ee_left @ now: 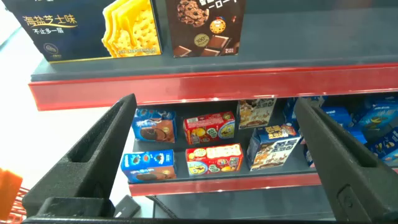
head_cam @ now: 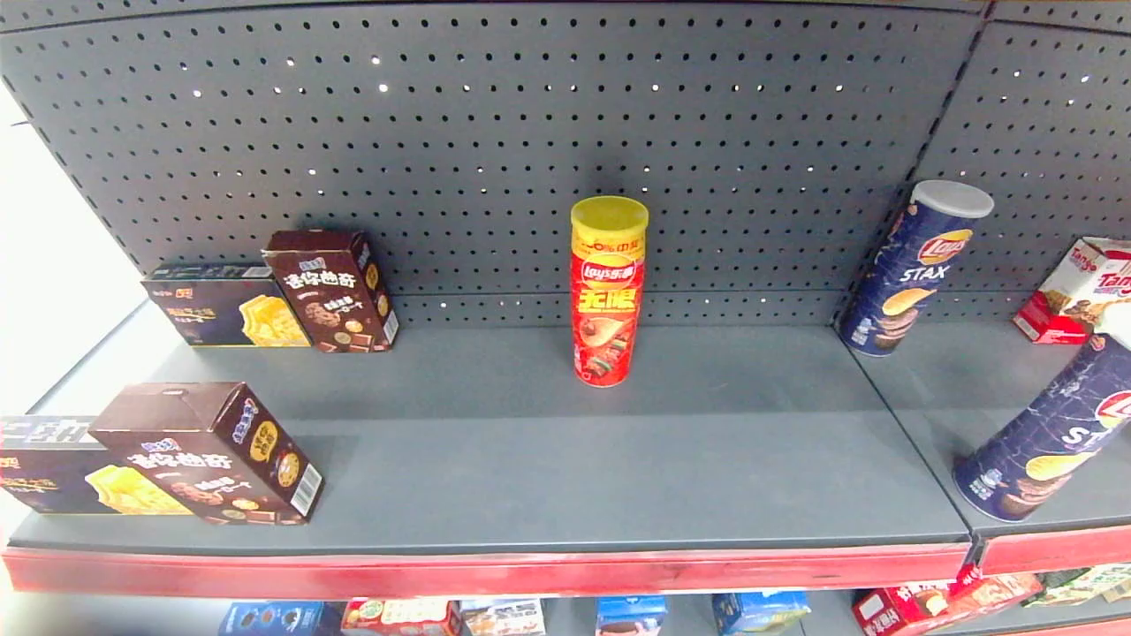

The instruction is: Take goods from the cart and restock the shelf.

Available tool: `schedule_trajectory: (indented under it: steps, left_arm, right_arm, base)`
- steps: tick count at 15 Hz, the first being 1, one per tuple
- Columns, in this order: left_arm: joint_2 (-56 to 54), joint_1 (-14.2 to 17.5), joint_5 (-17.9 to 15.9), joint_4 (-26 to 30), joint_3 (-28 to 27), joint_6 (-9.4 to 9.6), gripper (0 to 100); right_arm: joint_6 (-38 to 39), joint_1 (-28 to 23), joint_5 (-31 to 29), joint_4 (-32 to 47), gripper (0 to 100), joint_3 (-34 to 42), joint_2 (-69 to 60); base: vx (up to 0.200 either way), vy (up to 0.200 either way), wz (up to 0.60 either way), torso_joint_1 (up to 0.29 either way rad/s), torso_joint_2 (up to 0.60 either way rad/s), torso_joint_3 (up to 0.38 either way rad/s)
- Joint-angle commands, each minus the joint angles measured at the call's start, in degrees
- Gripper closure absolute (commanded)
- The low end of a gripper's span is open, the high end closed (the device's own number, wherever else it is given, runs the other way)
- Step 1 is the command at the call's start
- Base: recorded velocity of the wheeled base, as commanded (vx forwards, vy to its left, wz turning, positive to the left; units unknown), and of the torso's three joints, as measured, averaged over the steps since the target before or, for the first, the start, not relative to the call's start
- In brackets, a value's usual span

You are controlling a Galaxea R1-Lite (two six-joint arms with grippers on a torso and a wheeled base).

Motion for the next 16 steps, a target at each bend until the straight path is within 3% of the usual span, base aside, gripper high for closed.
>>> schedule_trajectory:
  steps: [1, 7, 16]
  left_arm:
    - [0.0, 0.01, 0.01, 0.05, 0.0, 0.02, 0]
    - [0.0, 0.01, -0.08, 0.05, 0.0, 0.02, 0]
    - [0.0, 0.01, -0.08, 0.05, 0.0, 0.02, 0]
  right_arm:
    - [-0.04, -0.09, 0.01, 0.07, 0, 0.0, 0.08]
    - [-0.04, -0.09, 0.1, -0.02, 0, 0.0, 0.08]
    - [-0.13, -0.09, 0.1, 0.07, 0, 0.0, 0.08]
  base:
    - [0.0, 0.0, 0.0, 0.0, 0.0, 0.0]
    - [0.0, 0.0, 0.0, 0.0, 0.0, 0.0]
    - [0.0, 0.0, 0.6, 0.004, 0.0, 0.004]
